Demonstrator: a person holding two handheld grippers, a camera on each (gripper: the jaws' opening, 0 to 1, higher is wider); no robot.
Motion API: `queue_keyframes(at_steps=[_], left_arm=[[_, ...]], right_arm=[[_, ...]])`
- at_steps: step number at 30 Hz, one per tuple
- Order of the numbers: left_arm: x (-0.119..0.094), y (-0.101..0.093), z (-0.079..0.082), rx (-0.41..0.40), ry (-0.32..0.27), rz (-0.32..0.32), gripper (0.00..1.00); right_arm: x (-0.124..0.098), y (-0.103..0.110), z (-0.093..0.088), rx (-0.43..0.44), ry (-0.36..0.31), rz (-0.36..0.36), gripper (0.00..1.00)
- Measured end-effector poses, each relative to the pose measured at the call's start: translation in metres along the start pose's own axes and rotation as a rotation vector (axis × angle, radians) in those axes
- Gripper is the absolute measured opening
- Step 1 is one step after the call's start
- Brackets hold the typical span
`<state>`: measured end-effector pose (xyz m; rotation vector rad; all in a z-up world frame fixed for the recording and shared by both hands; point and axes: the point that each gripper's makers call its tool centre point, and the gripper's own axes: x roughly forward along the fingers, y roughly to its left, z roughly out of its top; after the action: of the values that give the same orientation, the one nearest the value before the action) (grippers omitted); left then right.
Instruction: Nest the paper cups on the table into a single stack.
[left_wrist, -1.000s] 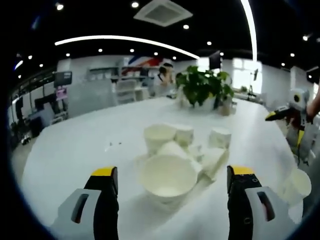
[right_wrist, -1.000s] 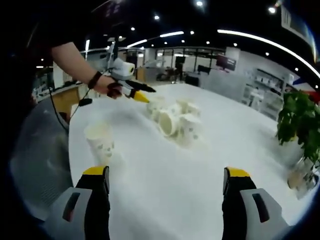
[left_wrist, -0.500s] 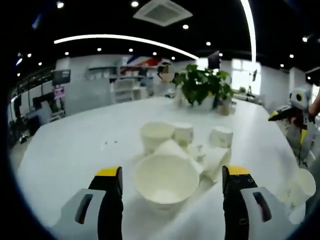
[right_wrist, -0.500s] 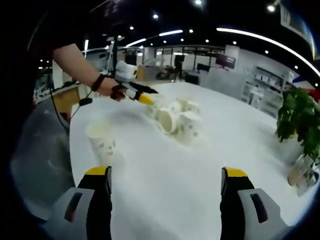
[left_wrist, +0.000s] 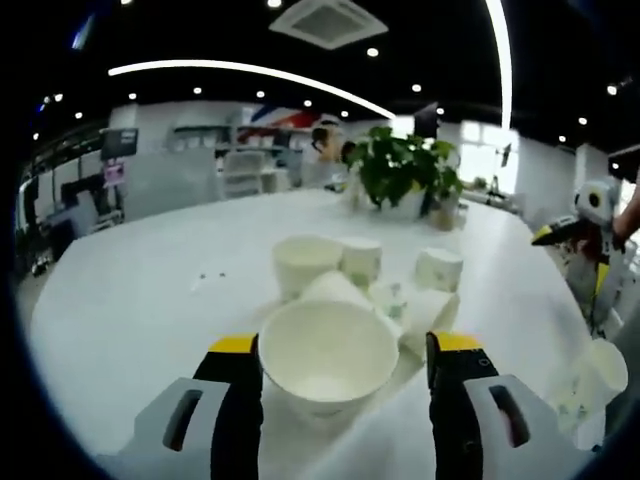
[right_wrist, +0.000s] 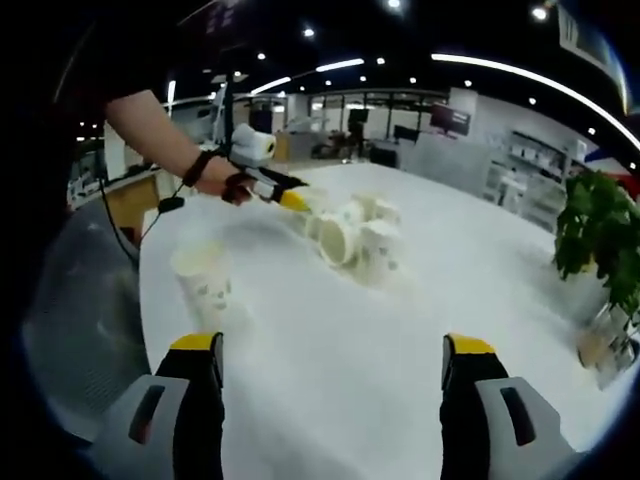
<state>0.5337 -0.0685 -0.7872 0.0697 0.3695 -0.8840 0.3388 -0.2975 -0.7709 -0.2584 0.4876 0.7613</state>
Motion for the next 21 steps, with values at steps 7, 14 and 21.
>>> queue_keyframes(at_steps=[7,14,21], left_arm=[[-0.003,-0.003,0.0,-0.022,-0.004,-0.011,0.51],[-0.003,-0.008,-0.003,-0.018,0.002,-0.014,0.49],[-0.004,-0.01,-0.002,-0.03,-0.006,-0.018,0.45]], right_arm=[[-0.006,0.0,-0.006,-0.001,0.012,0.0,0.89],[-0.01,-0.001,-0.005,-0.005,0.01,-0.001,0.89],[-0.013,-0.003,-0.006,-0.007,0.014,-0.004,0.89]])
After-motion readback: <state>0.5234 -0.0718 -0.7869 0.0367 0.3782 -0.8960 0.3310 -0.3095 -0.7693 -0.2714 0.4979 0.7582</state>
